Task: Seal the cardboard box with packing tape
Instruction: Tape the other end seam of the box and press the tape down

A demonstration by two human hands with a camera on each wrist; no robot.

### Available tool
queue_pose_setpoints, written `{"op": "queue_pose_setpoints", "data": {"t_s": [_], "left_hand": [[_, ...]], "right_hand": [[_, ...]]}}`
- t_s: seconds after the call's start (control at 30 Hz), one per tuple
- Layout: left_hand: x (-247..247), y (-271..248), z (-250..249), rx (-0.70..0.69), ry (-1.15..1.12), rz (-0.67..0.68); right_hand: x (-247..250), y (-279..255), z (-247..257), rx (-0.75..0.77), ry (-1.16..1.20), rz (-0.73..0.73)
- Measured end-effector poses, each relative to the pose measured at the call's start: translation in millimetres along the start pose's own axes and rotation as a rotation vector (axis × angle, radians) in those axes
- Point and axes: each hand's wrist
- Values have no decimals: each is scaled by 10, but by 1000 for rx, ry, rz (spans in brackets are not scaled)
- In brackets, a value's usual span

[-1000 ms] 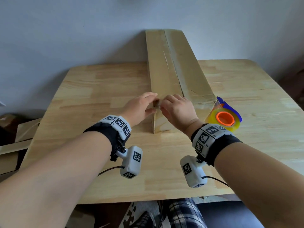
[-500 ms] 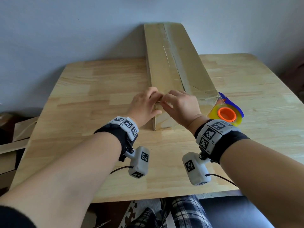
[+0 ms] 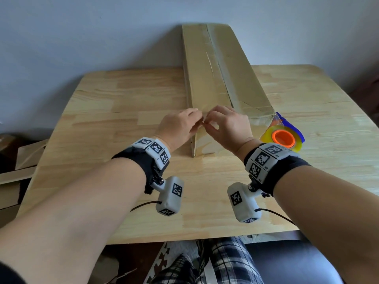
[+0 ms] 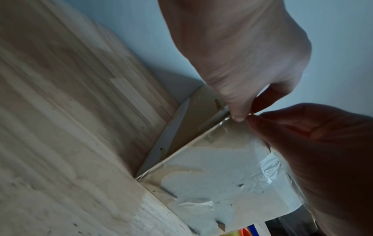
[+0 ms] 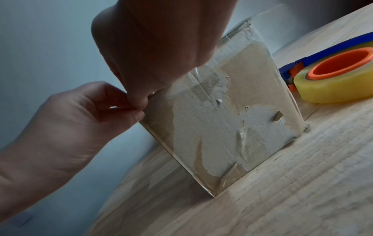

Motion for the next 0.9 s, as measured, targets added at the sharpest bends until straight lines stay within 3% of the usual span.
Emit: {"op": "queue_pose_setpoints", "data": {"t_s": [0.17, 0.37, 0.5, 0.67, 0.8, 0.9], "left_hand": [[15, 23, -41, -76, 104, -22], [-70, 5, 14, -76, -9, -74], [-127, -6, 13, -107, -76, -96], [-108, -63, 33, -164, -83, -26], [51, 5, -71, -24, 13, 189], [68, 3, -107, -84, 122, 198]], "right_hand": [[14, 1, -7, -19, 31, 15], [49, -22, -26, 32, 34, 31], [102, -98, -65, 68, -35, 167], [141, -43, -64, -61, -10, 192], [126, -54, -67, -13, 24, 185], [154, -85, -105, 59, -43, 138]]}}
Point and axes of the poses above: each hand's wrist, its own y-axis towards the middle knuckle, its own x-axis out of the back of the hand, z = x × y, and after that the axes turned 4 degrees about x, right-handed
